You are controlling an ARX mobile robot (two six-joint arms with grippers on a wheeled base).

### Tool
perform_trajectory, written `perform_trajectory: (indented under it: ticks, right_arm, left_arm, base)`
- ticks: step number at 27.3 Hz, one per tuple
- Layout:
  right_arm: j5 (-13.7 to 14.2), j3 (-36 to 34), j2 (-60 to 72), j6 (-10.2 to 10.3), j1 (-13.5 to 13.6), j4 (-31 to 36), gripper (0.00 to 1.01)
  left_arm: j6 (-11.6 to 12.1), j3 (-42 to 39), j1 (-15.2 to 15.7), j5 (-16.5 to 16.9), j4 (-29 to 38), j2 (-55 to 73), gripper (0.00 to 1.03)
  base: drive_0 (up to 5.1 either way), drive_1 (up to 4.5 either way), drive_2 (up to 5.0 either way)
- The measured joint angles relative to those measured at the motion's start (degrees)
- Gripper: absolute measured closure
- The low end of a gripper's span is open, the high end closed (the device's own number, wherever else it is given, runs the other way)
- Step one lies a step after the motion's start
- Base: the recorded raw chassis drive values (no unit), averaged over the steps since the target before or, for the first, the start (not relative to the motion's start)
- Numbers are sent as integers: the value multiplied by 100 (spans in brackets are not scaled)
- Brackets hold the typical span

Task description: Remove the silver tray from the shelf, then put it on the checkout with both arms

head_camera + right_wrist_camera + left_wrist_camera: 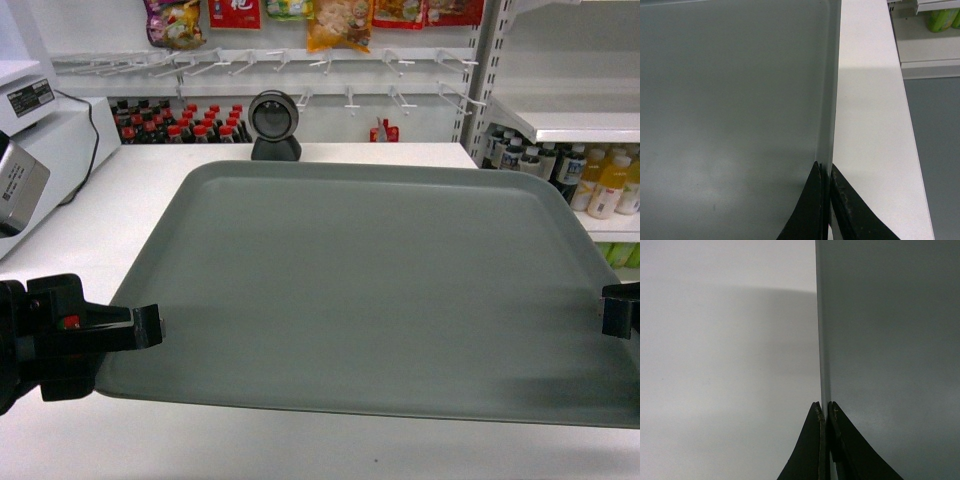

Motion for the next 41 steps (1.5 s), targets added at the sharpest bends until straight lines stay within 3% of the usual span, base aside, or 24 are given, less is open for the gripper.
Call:
perform_trajectory:
  ticks: [3,4,5,7,10,12,15,16,19,20,21,24,27,29,30,33,34,35,36,37,38,39,40,41]
  right_arm:
    - [0,0,0,0,-2,-4,98]
    - [-39,0,0,-11,-2,-15,98]
    - [-339,225,31,-219,7,-645,98]
    - [-584,922,570,-358,238,-1283,98]
    - [-282,2044,1519,-435,533,-1314,98]
    - [-131,2979,2216,-428,610,-1397,98]
    - [22,4212,3296,-455,638,-1816,98]
    - [39,4664,3757,-527,638,-1858,98]
    - [166,5775,4634,-671,680,-2308,98]
    - [315,6002,4795,-876,715,-2420,99]
    - [496,6277,4959,-1191,713,-2647,99]
    - [925,6675,5252,-1357,673,-3032,98]
    - [1005,6653,5300,-1231,667,-2973,73]
    - [1016,6465,5149,-1088,667,-2820,55]
    - [1021,6277,5012,-1016,656,-2656,45]
    - [901,5298,4229,-901,544,-1814,18]
    - [876,5128,4087,-894,520,-1668,14]
    - [671,4686,3679,-852,509,-1375,5]
    - [361,4103,3154,-850,505,-990,1]
    - [251,3722,2830,-852,535,-682,5]
    - [793,3265,2892,-885,592,957,13]
    - [1235,2577,2865,-916,590,2199,24]
    - [1309,1808,2780,-935,503,3073,35]
    - [1305,1106,2479,-949,293,3836,48]
  left_arm:
    - [0,0,0,2,-4,0,100]
    - [-44,94,-44,-155,-376,11,100]
    - [-142,570,-179,-846,-1447,184,100]
    - [-122,1329,-70,-1462,-2553,699,99]
    - [293,2192,402,-1475,-2476,1342,99]
    - [756,2826,721,-1366,-2203,1947,99]
    - [1248,3635,881,-1370,-1971,2907,99]
    - [1305,3947,925,-1368,-2013,3268,99]
    - [1250,4634,1012,-1353,-2288,3982,99]
    - [1167,4784,1014,-1366,-2380,4140,99]
    - [1014,5027,1073,-1438,-2411,4400,99]
    - [417,5477,1296,-1504,-2710,4730,97]
    - [579,5418,1386,-1266,-2634,4741,71]
    - [822,5248,1338,-791,-2730,4614,53]
    - [1036,5056,1316,-553,-2747,4481,44]
    - [1718,4444,1292,-603,-2511,3836,17]
    - [1729,4350,1305,-579,-2380,3700,13]
    - [1698,4059,1329,-581,-1923,3292,4]
    - [1537,3620,1329,-640,-1316,2640,5]
    - [1451,3104,1309,-1008,-737,1934,5]
    - [1482,2507,1370,-730,675,1633,11]
    - [1523,1860,1397,17,1971,1412,22]
    - [1530,1187,1539,551,2824,1388,33]
    - [1530,503,1659,640,3451,1344,46]
  base:
    - [0,0,0]
    - [0,0,0]
    - [0,0,0]
    - [0,0,0]
    - [0,0,0]
    - [0,0,0]
    - [0,0,0]
    - [0,0,0]
    - [0,0,0]
    - [0,0,0]
    - [0,0,0]
    - [0,0,0]
    - [0,0,0]
    - [0,0,0]
    - [0,0,0]
    - [0,0,0]
    - [0,0,0]
    - [0,0,0]
    - [0,0,0]
    - [0,0,0]
    - [0,0,0]
    - [0,0,0]
    - [0,0,0]
    - [0,0,0]
